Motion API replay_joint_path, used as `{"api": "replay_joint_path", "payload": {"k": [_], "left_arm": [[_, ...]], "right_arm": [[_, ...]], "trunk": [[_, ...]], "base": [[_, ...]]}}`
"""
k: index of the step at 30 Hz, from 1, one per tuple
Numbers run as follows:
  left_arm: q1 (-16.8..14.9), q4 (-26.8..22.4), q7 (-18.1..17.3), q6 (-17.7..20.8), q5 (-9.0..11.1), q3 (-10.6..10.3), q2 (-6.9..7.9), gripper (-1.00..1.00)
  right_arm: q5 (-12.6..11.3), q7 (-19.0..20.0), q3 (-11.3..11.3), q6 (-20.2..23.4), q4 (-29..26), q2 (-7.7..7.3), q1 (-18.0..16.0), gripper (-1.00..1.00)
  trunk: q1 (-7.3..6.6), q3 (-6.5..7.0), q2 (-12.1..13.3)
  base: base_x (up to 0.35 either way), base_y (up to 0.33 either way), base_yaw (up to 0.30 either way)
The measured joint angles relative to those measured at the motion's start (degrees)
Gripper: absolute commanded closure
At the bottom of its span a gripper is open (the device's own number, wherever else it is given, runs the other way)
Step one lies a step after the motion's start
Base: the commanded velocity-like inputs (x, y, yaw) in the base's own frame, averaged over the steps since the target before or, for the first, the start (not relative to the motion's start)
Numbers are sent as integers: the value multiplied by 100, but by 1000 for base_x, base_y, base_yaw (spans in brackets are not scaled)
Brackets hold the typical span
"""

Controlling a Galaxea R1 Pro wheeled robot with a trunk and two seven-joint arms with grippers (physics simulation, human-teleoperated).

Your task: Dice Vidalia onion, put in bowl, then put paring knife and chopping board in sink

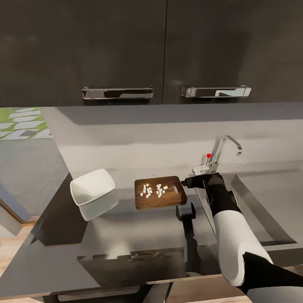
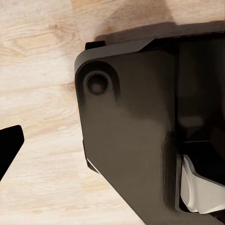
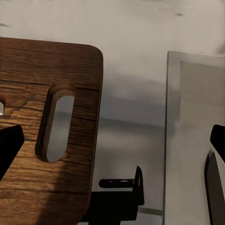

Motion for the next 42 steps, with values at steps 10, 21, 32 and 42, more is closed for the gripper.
{"api": "replay_joint_path", "payload": {"k": [10,21,32,42], "left_arm": [[0,0,0,0,0,0,0,-100],[0,-1,0,1,0,0,0,-100],[0,0,1,0,0,1,0,-100],[1,-1,1,0,0,0,0,-100]], "right_arm": [[0,-9,2,0,2,0,0,-100],[0,-9,-1,0,2,1,0,-100],[0,-11,1,-1,2,0,0,-100],[6,-23,4,-3,27,10,-1,-100]], "trunk": [[0,-29,0],[-1,-30,-1],[0,-30,0],[0,-30,0]], "base": [[0,0,72],[28,-28,1],[142,-101,0],[2,-1,80]]}}
